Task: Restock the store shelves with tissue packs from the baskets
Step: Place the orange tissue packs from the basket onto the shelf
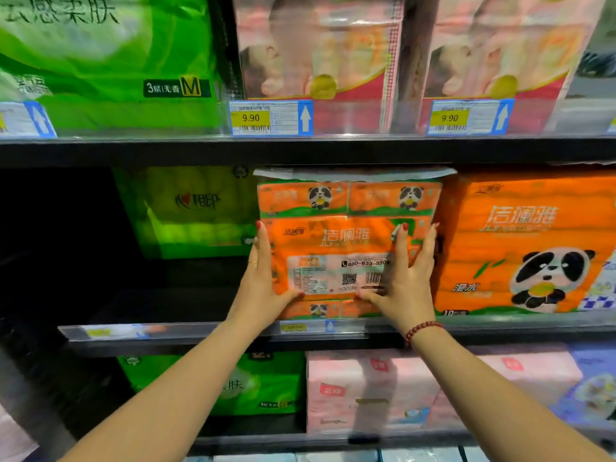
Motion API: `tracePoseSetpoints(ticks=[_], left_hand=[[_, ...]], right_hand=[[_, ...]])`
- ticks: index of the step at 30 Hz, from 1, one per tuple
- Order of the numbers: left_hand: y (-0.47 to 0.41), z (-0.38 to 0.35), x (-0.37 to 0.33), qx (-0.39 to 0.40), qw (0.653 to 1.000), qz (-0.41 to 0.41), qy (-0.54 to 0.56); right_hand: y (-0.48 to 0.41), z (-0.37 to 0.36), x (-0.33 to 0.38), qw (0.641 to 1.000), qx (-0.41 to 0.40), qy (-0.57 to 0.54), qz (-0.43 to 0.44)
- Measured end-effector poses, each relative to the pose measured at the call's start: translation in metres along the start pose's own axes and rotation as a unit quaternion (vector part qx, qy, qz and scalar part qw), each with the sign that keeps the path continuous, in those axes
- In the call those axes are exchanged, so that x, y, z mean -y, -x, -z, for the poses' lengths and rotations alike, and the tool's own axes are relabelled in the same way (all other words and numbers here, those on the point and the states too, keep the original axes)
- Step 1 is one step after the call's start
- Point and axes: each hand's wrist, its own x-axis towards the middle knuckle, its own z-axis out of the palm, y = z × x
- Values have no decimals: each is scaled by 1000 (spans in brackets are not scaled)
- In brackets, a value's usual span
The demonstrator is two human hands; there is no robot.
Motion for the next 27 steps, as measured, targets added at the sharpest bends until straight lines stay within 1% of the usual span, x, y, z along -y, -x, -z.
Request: tracePoseSetpoints(ticks=[2, 6, 9, 12, 15, 17, 18, 19, 21, 23, 25, 27], left_hand=[[0, -3, 13, 32, 998, -37, -38], [-14, -4, 27, 62, 995, -42, -73], [-27, -11, 30, 58, 994, -37, -86], [-44, -20, 32, 38, 993, -33, -102], [-63, -28, 40, 31, 991, -34, -123], [-77, -33, 46, 37, 994, -28, -101], [-85, -36, 48, 42, 993, -21, -105], [-93, -39, 50, 47, 992, -11, -117], [-106, -45, 55, 50, 990, -1, -131], [-117, -51, 65, 42, 993, -19, -110], [-127, -56, 76, 36, 996, -39, -76], [-136, -61, 85, 32, 997, -46, -58]], right_hand=[[-4, -2, -6, 1000, 13, 17, 6], [-9, -8, -13, 999, 22, 22, 23], [-20, -18, -17, 999, 28, 39, 14], [-35, -30, -23, 996, 44, 79, 5], [-55, -43, -29, 988, 69, 136, -27], [-67, -52, -37, 979, 101, 176, -18], [-73, -57, -41, 978, 104, 180, -9], [-78, -63, -44, 980, 100, 172, 0], [-87, -72, -47, 992, 55, 113, 1], [-96, -82, -48, 997, 25, 69, -1], [-104, -91, -52, 997, 15, 76, 7], [-110, -99, -58, 994, -1, 105, 25]])
